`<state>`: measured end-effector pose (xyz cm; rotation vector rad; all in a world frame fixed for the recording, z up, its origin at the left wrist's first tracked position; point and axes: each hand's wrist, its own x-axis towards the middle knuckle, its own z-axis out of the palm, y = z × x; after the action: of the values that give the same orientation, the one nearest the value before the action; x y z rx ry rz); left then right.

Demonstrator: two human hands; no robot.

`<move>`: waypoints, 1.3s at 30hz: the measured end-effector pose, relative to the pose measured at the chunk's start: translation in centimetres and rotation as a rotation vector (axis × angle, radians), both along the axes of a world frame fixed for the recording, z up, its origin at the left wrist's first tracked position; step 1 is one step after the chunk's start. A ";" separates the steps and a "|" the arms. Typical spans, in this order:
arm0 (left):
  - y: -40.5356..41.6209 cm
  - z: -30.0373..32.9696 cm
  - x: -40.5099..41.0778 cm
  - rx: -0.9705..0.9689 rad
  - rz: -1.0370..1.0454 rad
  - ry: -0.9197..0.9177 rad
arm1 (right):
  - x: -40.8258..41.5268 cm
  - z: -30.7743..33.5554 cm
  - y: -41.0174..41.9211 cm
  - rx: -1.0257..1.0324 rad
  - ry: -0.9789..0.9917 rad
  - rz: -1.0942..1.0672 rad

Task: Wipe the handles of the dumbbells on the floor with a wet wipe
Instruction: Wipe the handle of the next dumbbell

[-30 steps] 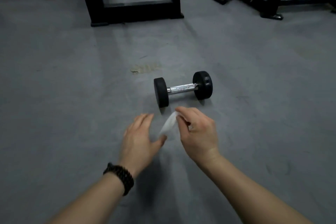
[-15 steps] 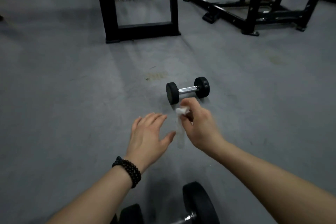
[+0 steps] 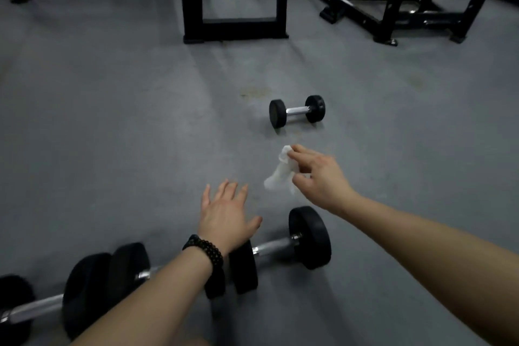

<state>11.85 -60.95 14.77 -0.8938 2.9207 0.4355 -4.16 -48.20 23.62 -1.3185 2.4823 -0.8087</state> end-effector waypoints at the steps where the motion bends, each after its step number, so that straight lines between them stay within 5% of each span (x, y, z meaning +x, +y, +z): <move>1: 0.8 -0.8 1.0 -0.007 0.009 -0.028 | 0.9 -1.4 0.6 0.002 -0.019 -0.015; 12: 8.0 -7.6 5.8 -0.102 -0.017 -0.176 | 8.4 -14.6 5.4 0.077 -0.311 -0.006; 18: 8.2 -9.3 5.8 -0.168 -0.008 -0.103 | 9.8 -20.4 6.4 0.228 -0.229 0.144; 25: 8.1 -10.1 5.8 -0.182 -0.001 -0.118 | 11.2 -25.3 6.9 0.394 0.216 0.268; 36: 8.3 -10.9 5.9 -0.190 0.006 -0.099 | 10.8 -26.1 8.4 0.472 0.225 -0.010; 39: 8.2 -11.0 5.9 -0.188 0.009 -0.096 | 12.1 -26.0 6.9 0.424 0.223 0.105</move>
<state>17.72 -52.74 3.76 -0.9210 2.9056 0.1150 7.94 -41.26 -2.36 -1.4211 2.5269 -0.1014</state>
